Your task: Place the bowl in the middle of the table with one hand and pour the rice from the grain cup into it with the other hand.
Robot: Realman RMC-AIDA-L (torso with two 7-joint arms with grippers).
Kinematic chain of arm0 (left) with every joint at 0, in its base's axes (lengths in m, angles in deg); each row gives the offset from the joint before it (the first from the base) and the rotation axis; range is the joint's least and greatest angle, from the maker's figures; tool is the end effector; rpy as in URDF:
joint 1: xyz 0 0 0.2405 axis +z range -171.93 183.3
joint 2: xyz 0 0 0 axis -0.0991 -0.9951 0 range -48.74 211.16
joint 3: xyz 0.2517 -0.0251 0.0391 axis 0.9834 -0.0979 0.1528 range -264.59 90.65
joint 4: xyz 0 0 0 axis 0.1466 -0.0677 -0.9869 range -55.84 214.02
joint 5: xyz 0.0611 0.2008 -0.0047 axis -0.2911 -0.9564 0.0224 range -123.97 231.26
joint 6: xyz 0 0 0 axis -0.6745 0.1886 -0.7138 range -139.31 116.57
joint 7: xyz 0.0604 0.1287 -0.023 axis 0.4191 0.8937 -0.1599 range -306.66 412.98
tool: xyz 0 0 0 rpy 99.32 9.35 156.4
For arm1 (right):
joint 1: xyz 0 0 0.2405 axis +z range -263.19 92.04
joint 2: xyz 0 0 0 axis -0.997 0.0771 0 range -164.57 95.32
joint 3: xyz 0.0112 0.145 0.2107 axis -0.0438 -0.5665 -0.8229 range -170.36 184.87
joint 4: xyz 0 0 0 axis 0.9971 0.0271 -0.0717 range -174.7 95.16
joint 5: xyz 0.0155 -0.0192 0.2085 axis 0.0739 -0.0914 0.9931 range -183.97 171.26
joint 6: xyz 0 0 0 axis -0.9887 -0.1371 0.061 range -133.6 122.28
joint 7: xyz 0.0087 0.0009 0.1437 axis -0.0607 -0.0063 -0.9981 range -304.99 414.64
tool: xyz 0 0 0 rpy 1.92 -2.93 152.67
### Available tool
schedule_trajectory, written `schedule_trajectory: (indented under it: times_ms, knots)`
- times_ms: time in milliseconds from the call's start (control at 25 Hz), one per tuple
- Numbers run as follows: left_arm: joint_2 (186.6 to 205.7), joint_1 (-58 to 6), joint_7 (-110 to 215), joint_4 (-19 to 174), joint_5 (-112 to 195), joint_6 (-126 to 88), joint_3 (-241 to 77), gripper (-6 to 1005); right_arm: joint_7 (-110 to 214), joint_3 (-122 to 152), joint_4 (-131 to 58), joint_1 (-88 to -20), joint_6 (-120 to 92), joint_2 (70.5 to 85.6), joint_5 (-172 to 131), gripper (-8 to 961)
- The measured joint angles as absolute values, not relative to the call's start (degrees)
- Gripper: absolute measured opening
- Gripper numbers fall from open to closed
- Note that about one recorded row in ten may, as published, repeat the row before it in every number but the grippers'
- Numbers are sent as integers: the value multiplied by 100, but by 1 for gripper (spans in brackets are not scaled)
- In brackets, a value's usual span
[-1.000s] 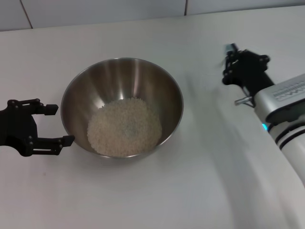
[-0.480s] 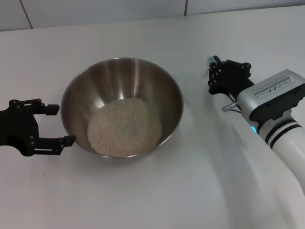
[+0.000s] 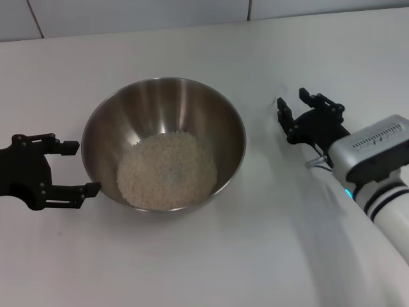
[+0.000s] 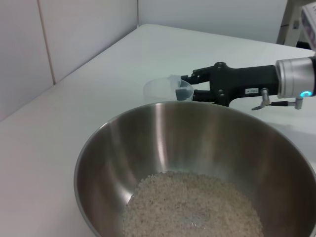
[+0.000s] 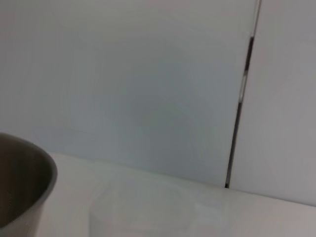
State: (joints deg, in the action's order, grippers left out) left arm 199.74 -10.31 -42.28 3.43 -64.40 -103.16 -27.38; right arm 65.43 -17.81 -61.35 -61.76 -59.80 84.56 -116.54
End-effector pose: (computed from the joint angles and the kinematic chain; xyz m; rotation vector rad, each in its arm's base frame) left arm -0.2456 0.3008 0.0475 -2.8115 -0.4015 -0.1981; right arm 0.3080 0.3119 -0.0852 -1.8350 0.5431 0.4707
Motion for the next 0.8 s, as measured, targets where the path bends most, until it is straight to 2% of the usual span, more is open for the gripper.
schedule_trajectory:
  times_ms: [200,360,400,440,480,520,560,600,640,680,800]
  knots:
    - [19971,-1031,-4229,343,-6455,-10318,-2739,862,6388,-1788,-6236,-6562,-6384,8440,-11709,392]
    - [19969,-1029,-4229,342,-6453,-10340,-2738,862,5789,-1767,-6272,-7120,-7639,8430,-11825,466]
    - [19968,-1026,-4229,342,-6455,-10339,-2738,862,5632,-1761,-6255,-7233,-7994,8415,-11954,544]
    - [19968,-1024,-4229,342,-6455,-10339,-2738,862,5009,-1760,-6163,-7397,-8799,8265,-12604,621]
    - [19968,-1022,-4224,344,-6459,-10332,-2738,862,4319,-1781,-6059,-7380,-9305,8055,-13157,699]
    - [19968,-1022,-4224,344,-6459,-10332,-2738,862,4319,-1781,-6059,-7380,-9305,8055,-13157,733]
    - [19968,-1022,-4222,345,-6459,-10328,-2739,862,3941,-1797,-5977,-7322,-9540,7942,-13429,768]
    - [19968,-1022,-4222,345,-6459,-10328,-2739,862,3941,-1797,-5977,-7322,-9540,7942,-13429,802]
    - [19968,-1021,-4219,347,-6459,-10314,-2738,862,3269,-1799,-5730,-7064,-9846,7704,-13940,837]
    - [19968,-1021,-4219,347,-6459,-10314,-2738,862,3269,-1799,-5730,-7064,-9846,7704,-13940,835]
    - [19967,-1025,-4218,349,-6458,-10312,-2740,862,1976,-1742,-5084,-6334,-9970,7342,-14815,830]
